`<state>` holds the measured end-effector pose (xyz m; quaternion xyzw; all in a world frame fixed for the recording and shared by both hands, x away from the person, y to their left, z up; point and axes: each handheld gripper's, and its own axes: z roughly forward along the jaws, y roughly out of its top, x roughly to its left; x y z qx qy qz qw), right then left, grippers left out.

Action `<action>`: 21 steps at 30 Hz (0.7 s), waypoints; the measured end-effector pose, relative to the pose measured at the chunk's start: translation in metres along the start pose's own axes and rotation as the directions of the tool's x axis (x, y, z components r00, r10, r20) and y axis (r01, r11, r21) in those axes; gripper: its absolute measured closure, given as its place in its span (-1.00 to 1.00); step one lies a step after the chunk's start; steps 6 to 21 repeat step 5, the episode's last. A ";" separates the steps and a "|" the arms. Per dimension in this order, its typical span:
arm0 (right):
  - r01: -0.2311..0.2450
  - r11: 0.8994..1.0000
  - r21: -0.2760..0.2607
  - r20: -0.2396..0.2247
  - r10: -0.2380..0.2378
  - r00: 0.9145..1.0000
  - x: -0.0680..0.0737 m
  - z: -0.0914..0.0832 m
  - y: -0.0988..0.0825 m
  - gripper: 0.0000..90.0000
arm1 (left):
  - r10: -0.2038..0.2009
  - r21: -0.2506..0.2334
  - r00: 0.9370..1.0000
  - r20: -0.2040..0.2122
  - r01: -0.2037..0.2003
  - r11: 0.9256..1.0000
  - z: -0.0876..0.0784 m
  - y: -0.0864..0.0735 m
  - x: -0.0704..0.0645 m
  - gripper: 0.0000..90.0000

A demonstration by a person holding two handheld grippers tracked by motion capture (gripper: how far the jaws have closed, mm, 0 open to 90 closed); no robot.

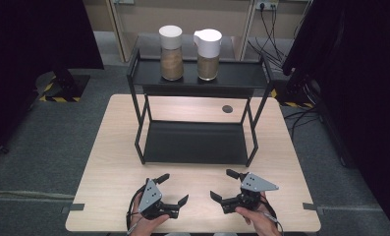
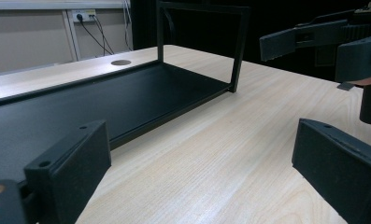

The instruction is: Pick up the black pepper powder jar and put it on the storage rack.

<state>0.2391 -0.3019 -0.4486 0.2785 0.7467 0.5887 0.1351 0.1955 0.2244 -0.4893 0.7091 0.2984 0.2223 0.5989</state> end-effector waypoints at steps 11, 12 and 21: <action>-0.001 1.000 -0.001 0.001 0.001 1.000 0.000 0.000 0.000 -0.97 | -0.002 -0.003 1.000 -0.002 0.002 1.000 0.000 0.000 0.000 -0.91; -0.001 1.000 -0.001 0.001 0.001 1.000 0.000 0.000 0.000 -0.97 | -0.002 -0.003 1.000 -0.002 0.002 1.000 0.000 0.000 0.000 -0.91; -0.001 1.000 -0.001 0.001 0.001 1.000 0.000 0.000 0.000 -0.97 | -0.002 -0.003 1.000 -0.002 0.002 1.000 0.000 0.000 0.000 -0.91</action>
